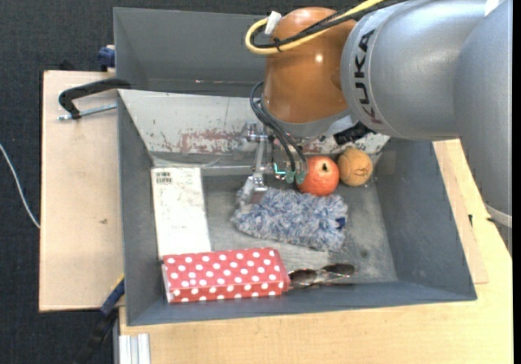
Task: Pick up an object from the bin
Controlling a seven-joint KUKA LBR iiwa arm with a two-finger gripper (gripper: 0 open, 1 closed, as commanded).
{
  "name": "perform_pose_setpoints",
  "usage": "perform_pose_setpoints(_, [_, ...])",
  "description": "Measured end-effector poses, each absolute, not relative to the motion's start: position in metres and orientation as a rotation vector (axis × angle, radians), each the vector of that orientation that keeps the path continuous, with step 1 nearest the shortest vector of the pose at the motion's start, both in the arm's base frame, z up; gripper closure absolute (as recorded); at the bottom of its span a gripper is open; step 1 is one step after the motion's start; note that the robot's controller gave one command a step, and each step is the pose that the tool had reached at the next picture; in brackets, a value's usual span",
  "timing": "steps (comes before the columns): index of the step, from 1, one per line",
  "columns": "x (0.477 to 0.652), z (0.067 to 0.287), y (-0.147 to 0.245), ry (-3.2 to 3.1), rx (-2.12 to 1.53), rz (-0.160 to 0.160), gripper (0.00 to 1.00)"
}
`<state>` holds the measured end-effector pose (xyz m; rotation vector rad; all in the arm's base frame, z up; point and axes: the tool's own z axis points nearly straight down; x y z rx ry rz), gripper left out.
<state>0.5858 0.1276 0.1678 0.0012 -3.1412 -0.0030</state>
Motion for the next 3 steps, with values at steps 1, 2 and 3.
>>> perform_pose_setpoints(1, [0.586,0.169,0.127,-3.143,0.000,-0.003,0.00])
perform_pose_setpoints(2, [0.589,0.155,0.120,-3.144,0.138,-0.005,0.00])
perform_pose_setpoints(3, [0.583,0.121,0.092,-3.132,0.271,-0.001,0.00])
